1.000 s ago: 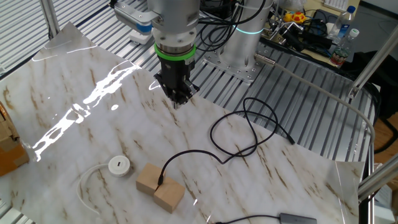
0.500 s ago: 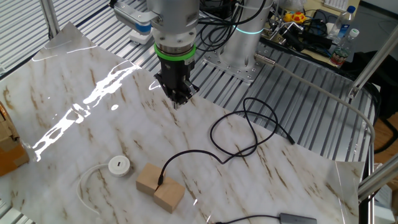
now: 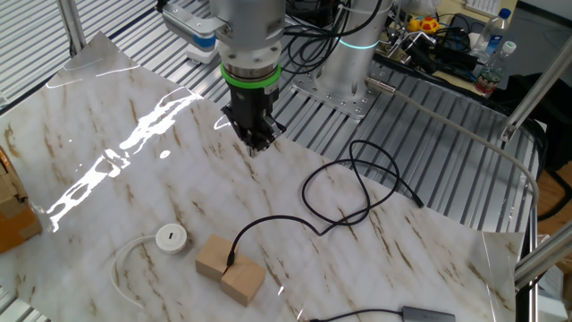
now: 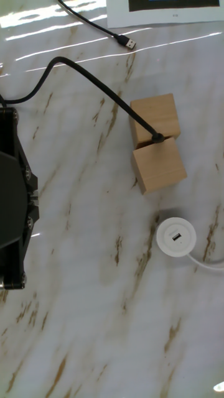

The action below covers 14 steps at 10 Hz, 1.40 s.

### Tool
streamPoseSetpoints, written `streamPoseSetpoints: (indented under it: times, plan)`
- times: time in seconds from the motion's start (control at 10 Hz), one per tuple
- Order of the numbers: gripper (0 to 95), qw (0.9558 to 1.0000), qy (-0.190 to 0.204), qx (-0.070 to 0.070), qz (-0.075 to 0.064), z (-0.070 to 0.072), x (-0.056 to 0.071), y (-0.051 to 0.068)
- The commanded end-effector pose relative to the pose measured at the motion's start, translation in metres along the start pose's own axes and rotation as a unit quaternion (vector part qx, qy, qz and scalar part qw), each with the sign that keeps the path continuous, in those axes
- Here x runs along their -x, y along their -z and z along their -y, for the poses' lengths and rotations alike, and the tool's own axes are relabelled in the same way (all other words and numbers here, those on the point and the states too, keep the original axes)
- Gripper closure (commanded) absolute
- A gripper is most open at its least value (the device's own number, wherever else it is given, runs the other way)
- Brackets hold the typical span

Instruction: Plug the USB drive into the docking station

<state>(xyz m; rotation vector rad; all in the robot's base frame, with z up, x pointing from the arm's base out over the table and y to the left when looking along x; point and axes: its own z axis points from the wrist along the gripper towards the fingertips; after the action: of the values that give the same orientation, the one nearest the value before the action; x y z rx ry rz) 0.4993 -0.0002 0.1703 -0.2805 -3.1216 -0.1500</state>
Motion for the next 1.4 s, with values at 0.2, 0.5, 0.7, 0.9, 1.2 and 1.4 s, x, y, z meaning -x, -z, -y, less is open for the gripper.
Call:
streamPoseSetpoints:
  times: [0.2, 0.5, 0.7, 0.9, 1.2, 1.4]
  plan:
    - [95.0, 1.0, -0.003, 0.003, -0.002, -0.0003, 0.0007, -0.0003]
    - [95.0, 1.0, 0.002, 0.005, 0.0, -0.0003, 0.0007, -0.0003]
    - [95.0, 1.0, 0.006, 0.006, 0.001, -0.0003, 0.0007, -0.0003]
    - [95.0, 0.9999, 0.01, 0.006, 0.002, -0.0003, 0.0007, -0.0003]
    - [95.0, 1.0, 0.007, 0.004, 0.002, -0.0003, 0.0007, -0.0003]
    - [95.0, 1.0, 0.009, 0.004, 0.0, -0.0003, 0.0007, -0.0003]
